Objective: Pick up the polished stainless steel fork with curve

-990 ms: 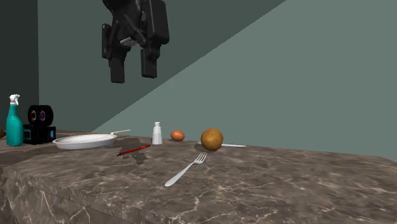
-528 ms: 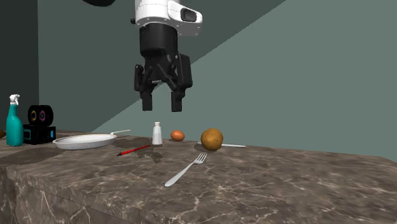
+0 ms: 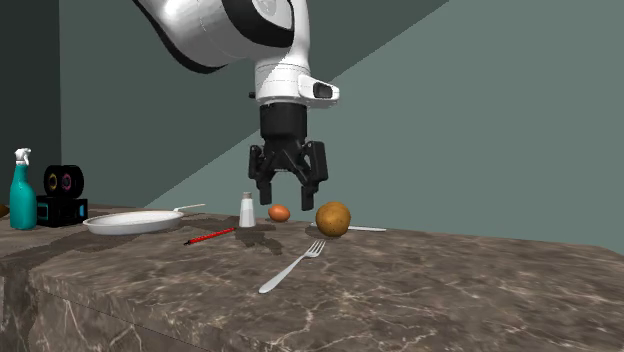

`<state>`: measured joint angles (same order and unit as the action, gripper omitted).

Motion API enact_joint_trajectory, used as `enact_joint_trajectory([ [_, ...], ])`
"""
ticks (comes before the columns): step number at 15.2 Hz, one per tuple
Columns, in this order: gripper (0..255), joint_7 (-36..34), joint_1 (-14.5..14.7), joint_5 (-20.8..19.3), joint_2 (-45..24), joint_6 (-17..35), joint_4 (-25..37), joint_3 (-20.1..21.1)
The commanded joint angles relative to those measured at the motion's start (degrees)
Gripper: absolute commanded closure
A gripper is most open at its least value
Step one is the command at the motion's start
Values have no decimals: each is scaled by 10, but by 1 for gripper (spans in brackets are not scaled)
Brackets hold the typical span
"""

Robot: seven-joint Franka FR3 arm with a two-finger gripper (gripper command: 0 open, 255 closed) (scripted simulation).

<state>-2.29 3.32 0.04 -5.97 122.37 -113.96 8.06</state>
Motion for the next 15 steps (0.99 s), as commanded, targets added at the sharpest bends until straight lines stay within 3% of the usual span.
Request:
enact_joint_trajectory([
  [1,0,-12,6,-8,-46,8,38,3],
  [9,0,-40,33,-36,-219,4,213,2],
  [15,0,-41,34,-40,-240,40,197,0],
])
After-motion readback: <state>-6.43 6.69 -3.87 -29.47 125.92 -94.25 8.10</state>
